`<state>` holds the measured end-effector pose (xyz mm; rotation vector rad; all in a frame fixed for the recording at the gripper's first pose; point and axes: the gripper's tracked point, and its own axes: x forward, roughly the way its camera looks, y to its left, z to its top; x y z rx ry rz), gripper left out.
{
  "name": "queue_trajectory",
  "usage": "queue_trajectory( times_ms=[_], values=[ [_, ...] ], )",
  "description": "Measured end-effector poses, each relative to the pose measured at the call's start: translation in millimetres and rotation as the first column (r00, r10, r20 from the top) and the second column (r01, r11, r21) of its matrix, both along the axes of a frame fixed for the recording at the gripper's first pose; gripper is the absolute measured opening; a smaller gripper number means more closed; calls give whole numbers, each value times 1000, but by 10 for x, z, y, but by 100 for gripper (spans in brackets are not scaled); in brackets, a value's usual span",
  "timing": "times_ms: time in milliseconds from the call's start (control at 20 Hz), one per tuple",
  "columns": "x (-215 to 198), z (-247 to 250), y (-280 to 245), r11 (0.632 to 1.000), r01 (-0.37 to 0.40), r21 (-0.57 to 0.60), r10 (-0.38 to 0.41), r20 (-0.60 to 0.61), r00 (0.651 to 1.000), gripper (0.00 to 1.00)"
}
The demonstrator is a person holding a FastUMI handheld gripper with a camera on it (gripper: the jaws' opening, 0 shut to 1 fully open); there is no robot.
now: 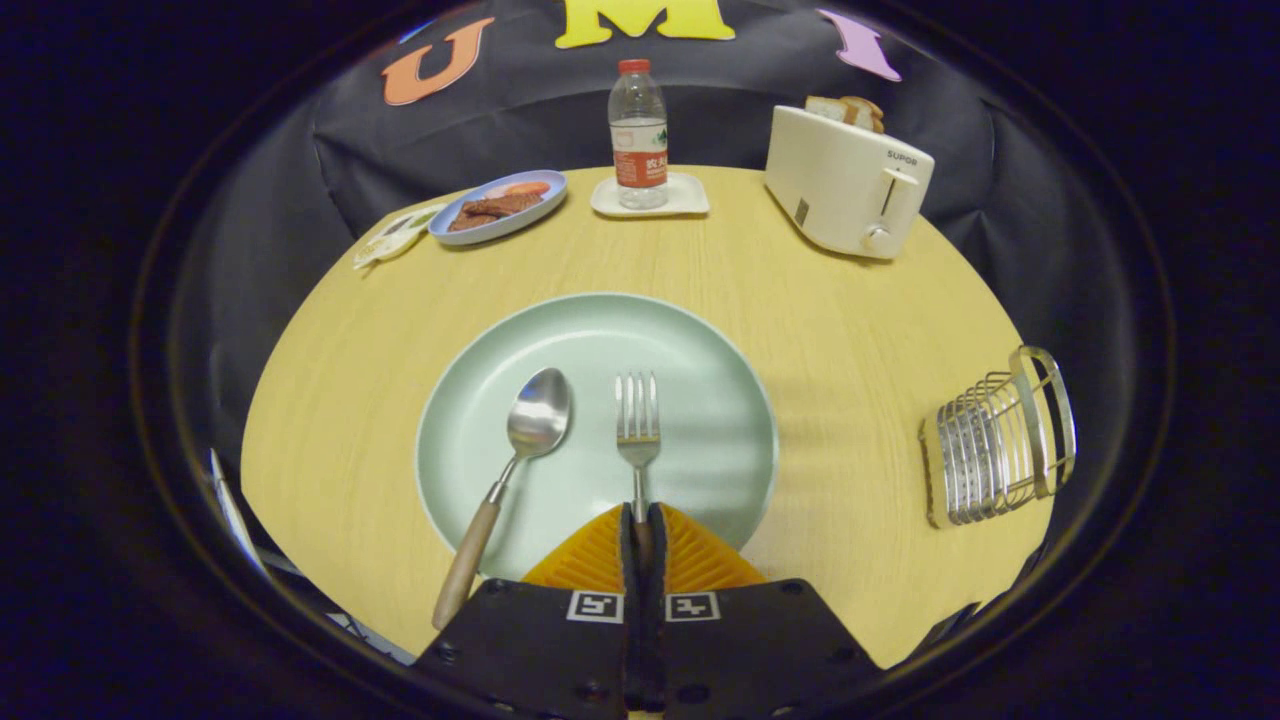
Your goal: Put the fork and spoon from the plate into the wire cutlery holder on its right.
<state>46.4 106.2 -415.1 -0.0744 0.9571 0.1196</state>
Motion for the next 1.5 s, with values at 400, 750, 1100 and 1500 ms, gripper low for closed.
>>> queue_trajectory(
  times_ms=[400, 750, 1100, 1500],
  values=[
    [-14, 778, -175, 996, 50, 75, -51, 3, 999, 0],
    [-138, 1613, -1092, 991, 109, 75, -108, -12, 994, 0],
    [-348, 1780, -2017, 992, 122, 10, -120, -121, 985, 0],
    [-404, 1332, -2230, 982, 181, 60, -153, -320, 935, 1]
  ],
)
